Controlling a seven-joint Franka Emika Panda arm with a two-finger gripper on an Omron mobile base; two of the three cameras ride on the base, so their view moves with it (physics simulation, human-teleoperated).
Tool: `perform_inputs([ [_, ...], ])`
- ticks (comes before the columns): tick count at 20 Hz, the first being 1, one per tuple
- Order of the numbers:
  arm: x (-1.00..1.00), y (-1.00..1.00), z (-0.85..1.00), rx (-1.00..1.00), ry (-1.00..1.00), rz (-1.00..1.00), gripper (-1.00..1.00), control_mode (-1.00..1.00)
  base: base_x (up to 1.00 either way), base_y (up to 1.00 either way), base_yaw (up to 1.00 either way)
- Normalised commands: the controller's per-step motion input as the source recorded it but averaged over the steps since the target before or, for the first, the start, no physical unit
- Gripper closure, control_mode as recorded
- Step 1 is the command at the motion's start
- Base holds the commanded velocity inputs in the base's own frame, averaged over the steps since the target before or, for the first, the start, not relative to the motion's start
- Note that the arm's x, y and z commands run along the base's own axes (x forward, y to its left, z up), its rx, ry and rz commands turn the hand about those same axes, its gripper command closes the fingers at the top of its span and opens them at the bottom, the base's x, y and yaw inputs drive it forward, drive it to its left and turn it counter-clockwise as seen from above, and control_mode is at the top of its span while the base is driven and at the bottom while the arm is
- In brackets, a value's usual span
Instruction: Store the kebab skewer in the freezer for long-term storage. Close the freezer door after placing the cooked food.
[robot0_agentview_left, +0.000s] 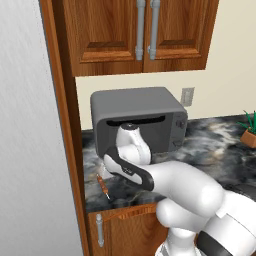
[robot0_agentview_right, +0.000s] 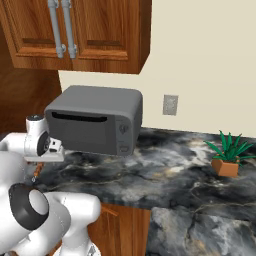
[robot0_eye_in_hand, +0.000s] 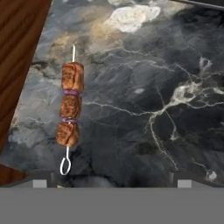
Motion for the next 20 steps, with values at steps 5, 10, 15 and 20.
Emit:
perform_inputs([
  [5, 0.0, 0.27, -0.44, -0.01, 0.0, 0.01, -1.0, -1.0, 0.0, 0.0, 0.0],
  [10, 0.0, 0.17, -0.3, 0.0, 0.0, 0.0, -1.0, -1.0, 0.0, 0.0, 0.0],
  [15, 0.0, 0.15, -0.29, 0.0, 0.0, 0.0, -1.0, -1.0, 0.0, 0.0, 0.0],
  [20, 0.0, 0.2, -0.17, 0.0, 0.0, 0.0, -1.0, -1.0, 0.0, 0.0, 0.0],
])
